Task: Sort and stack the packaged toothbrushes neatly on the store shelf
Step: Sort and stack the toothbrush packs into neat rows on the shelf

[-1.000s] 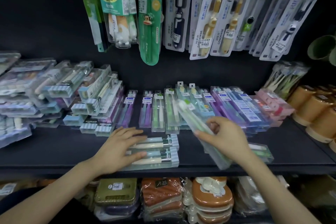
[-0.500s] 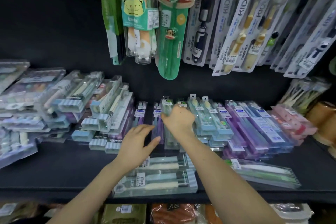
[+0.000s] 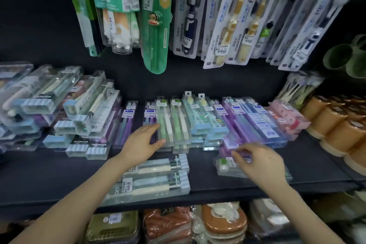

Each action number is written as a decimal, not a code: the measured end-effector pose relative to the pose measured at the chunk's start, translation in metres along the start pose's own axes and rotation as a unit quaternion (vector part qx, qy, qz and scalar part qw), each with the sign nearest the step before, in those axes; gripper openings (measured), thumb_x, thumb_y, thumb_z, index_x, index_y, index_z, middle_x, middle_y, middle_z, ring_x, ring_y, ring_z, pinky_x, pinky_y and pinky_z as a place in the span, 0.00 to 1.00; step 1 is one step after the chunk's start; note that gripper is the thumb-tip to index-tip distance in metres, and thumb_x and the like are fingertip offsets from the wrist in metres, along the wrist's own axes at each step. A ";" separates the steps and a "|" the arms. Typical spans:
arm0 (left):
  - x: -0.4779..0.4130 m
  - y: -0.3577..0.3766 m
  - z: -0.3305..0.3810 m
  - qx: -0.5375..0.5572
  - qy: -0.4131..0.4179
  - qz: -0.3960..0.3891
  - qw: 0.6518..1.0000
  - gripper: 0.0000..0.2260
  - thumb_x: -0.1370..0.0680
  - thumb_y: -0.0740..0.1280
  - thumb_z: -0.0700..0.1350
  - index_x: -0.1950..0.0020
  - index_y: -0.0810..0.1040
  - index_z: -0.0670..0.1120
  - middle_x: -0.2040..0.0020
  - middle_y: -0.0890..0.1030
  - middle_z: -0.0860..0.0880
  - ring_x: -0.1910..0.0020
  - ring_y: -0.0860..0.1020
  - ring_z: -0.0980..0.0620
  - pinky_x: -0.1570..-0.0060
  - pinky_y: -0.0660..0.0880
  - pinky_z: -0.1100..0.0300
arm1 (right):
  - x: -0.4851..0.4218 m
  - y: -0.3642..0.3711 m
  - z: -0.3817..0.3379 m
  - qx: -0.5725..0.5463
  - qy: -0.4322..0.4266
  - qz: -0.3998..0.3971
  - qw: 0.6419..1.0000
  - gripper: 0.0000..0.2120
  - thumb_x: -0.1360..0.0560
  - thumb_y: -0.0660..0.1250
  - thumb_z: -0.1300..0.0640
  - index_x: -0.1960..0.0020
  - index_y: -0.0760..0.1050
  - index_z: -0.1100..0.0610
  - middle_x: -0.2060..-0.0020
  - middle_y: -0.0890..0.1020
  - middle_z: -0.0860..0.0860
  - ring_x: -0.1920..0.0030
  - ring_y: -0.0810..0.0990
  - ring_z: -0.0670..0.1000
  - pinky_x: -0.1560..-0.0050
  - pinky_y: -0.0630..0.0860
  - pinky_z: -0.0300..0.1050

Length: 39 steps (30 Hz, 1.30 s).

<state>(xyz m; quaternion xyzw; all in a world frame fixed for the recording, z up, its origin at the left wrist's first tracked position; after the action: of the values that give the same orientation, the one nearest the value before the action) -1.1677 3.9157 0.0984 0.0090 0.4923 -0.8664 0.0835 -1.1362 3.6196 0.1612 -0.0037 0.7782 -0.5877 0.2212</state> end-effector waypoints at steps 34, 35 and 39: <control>0.064 -0.106 -0.025 -0.029 0.002 0.258 0.966 0.10 0.27 0.72 0.37 0.46 0.82 0.41 0.50 0.82 0.45 0.52 0.79 0.42 0.53 0.69 0.59 | -0.111 0.063 -0.157 0.096 -0.040 -0.081 0.991 0.22 0.24 0.61 0.37 0.49 0.78 0.56 0.59 0.78 0.50 0.60 0.76 0.52 0.59 0.69 0.43; 0.069 -0.111 -0.024 -0.045 0.019 0.267 0.962 0.10 0.29 0.73 0.35 0.48 0.82 0.40 0.52 0.82 0.44 0.53 0.79 0.41 0.53 0.71 0.56 | -0.111 0.065 -0.162 0.142 -0.049 -0.079 0.985 0.25 0.24 0.59 0.35 0.49 0.78 0.57 0.57 0.78 0.51 0.58 0.75 0.52 0.55 0.69 0.44; 0.084 -0.122 -0.027 -0.088 0.063 0.278 0.954 0.08 0.30 0.73 0.35 0.52 0.82 0.39 0.55 0.82 0.45 0.57 0.79 0.43 0.56 0.75 0.54 | -0.091 0.064 -0.204 0.196 -0.158 -0.012 0.968 0.27 0.22 0.54 0.37 0.47 0.81 0.57 0.44 0.78 0.56 0.40 0.72 0.59 0.40 0.65 0.53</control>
<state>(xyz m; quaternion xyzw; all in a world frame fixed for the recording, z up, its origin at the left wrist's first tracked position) -1.2709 3.9892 0.1803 0.1929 0.5487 -0.7598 0.2906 -1.1092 3.8497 0.1765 -0.0623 0.6026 -0.7235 0.3310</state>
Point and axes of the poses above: each hand's wrist, its own x-axis away from the middle knuckle, its own y-axis out of the palm, z = x × y, the point moved 9 cm from there along -x, towards the middle knuckle
